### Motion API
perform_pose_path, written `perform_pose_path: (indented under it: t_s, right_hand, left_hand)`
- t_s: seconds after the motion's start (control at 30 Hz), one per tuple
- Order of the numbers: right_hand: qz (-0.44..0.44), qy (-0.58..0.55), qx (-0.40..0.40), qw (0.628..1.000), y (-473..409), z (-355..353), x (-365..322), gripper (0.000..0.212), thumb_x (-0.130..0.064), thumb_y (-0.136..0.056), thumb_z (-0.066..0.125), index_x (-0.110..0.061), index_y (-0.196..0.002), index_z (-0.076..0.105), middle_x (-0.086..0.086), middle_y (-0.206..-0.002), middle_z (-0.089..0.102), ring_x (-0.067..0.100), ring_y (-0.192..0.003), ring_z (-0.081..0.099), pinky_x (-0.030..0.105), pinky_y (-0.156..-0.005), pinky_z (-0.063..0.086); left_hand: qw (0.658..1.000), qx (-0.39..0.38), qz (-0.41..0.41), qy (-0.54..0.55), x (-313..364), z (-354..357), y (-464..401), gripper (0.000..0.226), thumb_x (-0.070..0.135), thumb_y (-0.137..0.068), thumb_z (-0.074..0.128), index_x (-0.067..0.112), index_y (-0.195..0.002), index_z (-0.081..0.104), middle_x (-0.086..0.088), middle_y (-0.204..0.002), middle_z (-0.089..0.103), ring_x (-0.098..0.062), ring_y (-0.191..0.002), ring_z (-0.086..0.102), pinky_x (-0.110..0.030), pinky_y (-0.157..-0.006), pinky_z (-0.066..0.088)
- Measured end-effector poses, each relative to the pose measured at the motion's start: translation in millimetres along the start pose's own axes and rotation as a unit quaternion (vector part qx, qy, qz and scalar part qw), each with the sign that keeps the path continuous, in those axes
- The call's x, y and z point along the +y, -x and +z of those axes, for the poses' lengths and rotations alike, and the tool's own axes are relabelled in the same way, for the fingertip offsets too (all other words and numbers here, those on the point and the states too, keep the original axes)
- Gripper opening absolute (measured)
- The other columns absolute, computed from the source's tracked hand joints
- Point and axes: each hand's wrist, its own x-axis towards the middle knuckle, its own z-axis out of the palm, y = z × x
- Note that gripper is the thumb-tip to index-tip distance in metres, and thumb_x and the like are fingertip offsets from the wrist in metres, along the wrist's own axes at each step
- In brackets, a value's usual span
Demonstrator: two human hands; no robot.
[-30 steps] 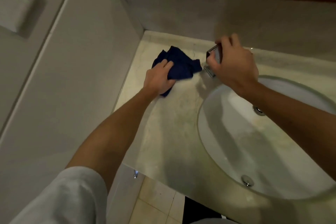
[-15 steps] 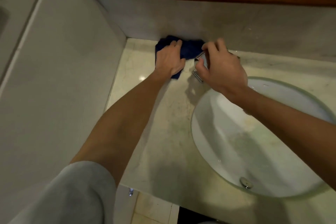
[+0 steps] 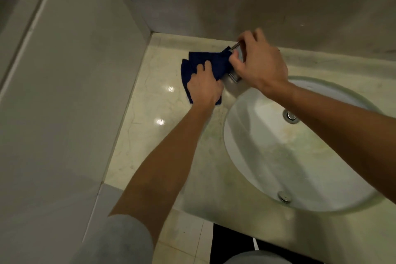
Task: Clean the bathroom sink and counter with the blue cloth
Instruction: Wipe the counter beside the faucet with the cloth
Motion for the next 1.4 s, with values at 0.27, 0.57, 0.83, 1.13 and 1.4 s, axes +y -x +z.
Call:
perform_pose_path:
  t_s: [0.27, 0.57, 0.83, 1.13, 1.4]
  right_hand:
    - [-0.008, 0.003, -0.006, 1.0, 1.6, -2.0, -1.2, 0.046, -0.044, -0.101, 0.041, -0.01, -0.13, 0.053, 0.014, -0.127, 0.051, 0.035, -0.091, 0.063, 0.044, -0.075, 0.057]
    - [0.002, -0.012, -0.007, 1.0, -0.2, -1.9, 0.8, 0.048, -0.046, -0.099, 0.041, -0.011, -0.128, 0.055, 0.013, -0.125, 0.051, 0.037, -0.095, 0.061, 0.048, -0.081, 0.055]
    - [-0.001, -0.024, -0.007, 1.0, -0.3, -3.0, 0.1, 0.047, -0.046, -0.096, 0.041, -0.011, -0.124, 0.055, 0.015, -0.122, 0.052, 0.039, -0.096, 0.061, 0.046, -0.083, 0.052]
    - [0.002, -0.012, 0.003, 1.0, 2.0, -5.0, -0.4, 0.047, -0.046, -0.096, 0.04, -0.011, -0.122, 0.057, 0.015, -0.12, 0.053, 0.041, -0.096, 0.061, 0.043, -0.081, 0.049]
    - [0.017, -0.043, 0.002, 0.999, 1.7, -7.2, 0.6, 0.049, -0.048, -0.094, 0.042, -0.014, -0.123, 0.059, 0.012, -0.12, 0.056, 0.039, -0.098, 0.062, 0.046, -0.083, 0.051]
  left_hand:
    - [0.999, -0.002, -0.029, 0.032, 51.3, 15.4, 110.7, 0.059, 0.038, -0.073, 0.081, 0.013, -0.122, 0.058, -0.006, -0.099, 0.061, -0.024, -0.07, 0.062, -0.028, -0.049, 0.031]
    - [0.963, -0.031, -0.091, 0.253, 32.1, -12.7, 149.6, 0.024, 0.019, -0.085, 0.065, 0.015, -0.105, 0.053, -0.002, -0.096, 0.063, -0.023, -0.082, 0.062, -0.039, -0.067, 0.051]
    - [0.952, 0.124, -0.2, 0.195, -110.3, -65.2, 141.4, 0.013, 0.024, -0.083, 0.058, 0.019, -0.093, 0.051, 0.006, -0.079, 0.06, -0.013, -0.068, 0.058, -0.031, -0.063, 0.049]
    - [0.994, -0.03, -0.089, 0.062, -76.1, -2.9, 242.5, 0.033, 0.031, -0.077, 0.067, 0.018, -0.105, 0.055, 0.001, -0.092, 0.06, -0.021, -0.078, 0.059, -0.032, -0.056, 0.046]
    - [0.913, -0.08, -0.157, 0.369, 16.3, -10.3, 271.8, 0.014, 0.026, -0.088, 0.066, 0.032, -0.097, 0.058, 0.013, -0.085, 0.066, -0.006, -0.074, 0.064, -0.035, -0.065, 0.057]
